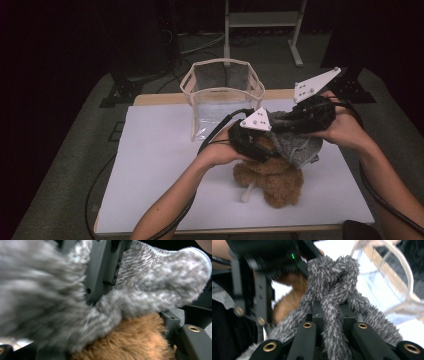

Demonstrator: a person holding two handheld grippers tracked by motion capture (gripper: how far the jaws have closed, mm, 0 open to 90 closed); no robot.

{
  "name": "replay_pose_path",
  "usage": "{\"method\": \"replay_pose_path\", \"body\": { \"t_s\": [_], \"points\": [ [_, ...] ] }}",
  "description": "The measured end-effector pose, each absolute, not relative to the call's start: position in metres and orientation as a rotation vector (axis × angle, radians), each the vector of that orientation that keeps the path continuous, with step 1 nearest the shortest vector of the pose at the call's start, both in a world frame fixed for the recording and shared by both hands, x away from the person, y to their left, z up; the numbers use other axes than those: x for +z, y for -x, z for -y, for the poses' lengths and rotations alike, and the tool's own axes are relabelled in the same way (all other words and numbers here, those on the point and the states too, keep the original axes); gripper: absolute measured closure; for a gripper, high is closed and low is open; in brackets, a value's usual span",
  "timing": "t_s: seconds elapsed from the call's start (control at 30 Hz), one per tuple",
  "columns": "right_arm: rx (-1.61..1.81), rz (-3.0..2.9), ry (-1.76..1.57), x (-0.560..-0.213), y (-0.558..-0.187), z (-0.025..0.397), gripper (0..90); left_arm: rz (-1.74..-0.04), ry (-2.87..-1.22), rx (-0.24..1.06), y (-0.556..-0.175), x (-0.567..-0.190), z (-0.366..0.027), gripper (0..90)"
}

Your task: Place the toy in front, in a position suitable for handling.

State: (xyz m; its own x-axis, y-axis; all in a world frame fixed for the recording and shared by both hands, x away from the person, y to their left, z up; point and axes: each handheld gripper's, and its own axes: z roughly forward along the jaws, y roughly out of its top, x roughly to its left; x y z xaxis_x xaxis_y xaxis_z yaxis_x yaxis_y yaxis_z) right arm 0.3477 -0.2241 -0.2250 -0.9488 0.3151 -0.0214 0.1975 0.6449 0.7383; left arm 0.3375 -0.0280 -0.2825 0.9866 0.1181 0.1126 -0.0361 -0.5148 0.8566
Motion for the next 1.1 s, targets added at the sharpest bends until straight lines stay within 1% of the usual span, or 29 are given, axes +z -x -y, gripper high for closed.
{"method": "replay_pose_path", "body": {
  "t_s": [0.03,0.17,0.37,0.4,0.43,0.47,0.5,0.53,0.73,0.8,0.87,0.9,1.03,1.1],
  "points": [
    [1.165,-2.721,-0.423,-0.228,-0.348,0.226,79.4,-0.057,-2.111,0.188,-0.338,-0.284,0.029,33.6],
    [1.103,-2.761,-0.437,-0.24,-0.347,0.232,80.4,-0.073,-2.141,0.192,-0.339,-0.285,0.031,25.8],
    [1.048,-2.793,-0.431,-0.247,-0.349,0.229,80.6,-0.09,-2.174,0.234,-0.341,-0.285,0.026,23.4],
    [1.035,-2.796,-0.43,-0.249,-0.349,0.228,80.6,-0.092,-2.179,0.245,-0.341,-0.286,0.025,24.8],
    [1.025,-2.81,-0.431,-0.253,-0.35,0.227,80.6,-0.082,-2.189,0.255,-0.341,-0.287,0.023,32.9],
    [1.025,-2.81,-0.431,-0.253,-0.35,0.227,80.6,-0.081,-2.19,0.258,-0.34,-0.288,0.021,32.9],
    [1.028,-2.813,-0.439,-0.257,-0.35,0.228,80.5,-0.083,-2.196,0.263,-0.342,-0.29,0.017,37.5],
    [1.033,-2.81,-0.444,-0.26,-0.35,0.229,80.5,-0.083,-2.196,0.263,-0.342,-0.29,0.017,38.3],
    [1.129,-2.782,-0.479,-0.277,-0.349,0.24,80.0,-0.14,-2.144,0.251,-0.344,-0.295,-0.002,37.6],
    [1.155,-2.78,-0.509,-0.289,-0.349,0.244,79.8,-0.158,-2.129,0.238,-0.345,-0.296,-0.009,37.5],
    [1.141,-2.799,-0.566,-0.313,-0.349,0.249,79.5,-0.173,-2.1,0.222,-0.347,-0.296,-0.019,37.5],
    [1.141,-2.799,-0.566,-0.313,-0.349,0.249,79.5,-0.173,-2.1,0.222,-0.347,-0.296,-0.019,37.5],
    [1.253,-2.788,-0.653,-0.345,-0.345,0.269,79.6,-0.171,-2.094,0.226,-0.345,-0.296,-0.023,37.4],
    [1.268,-2.786,-0.669,-0.349,-0.344,0.272,79.6,-0.165,-2.091,0.229,-0.344,-0.295,-0.024,37.3]
  ]
}}
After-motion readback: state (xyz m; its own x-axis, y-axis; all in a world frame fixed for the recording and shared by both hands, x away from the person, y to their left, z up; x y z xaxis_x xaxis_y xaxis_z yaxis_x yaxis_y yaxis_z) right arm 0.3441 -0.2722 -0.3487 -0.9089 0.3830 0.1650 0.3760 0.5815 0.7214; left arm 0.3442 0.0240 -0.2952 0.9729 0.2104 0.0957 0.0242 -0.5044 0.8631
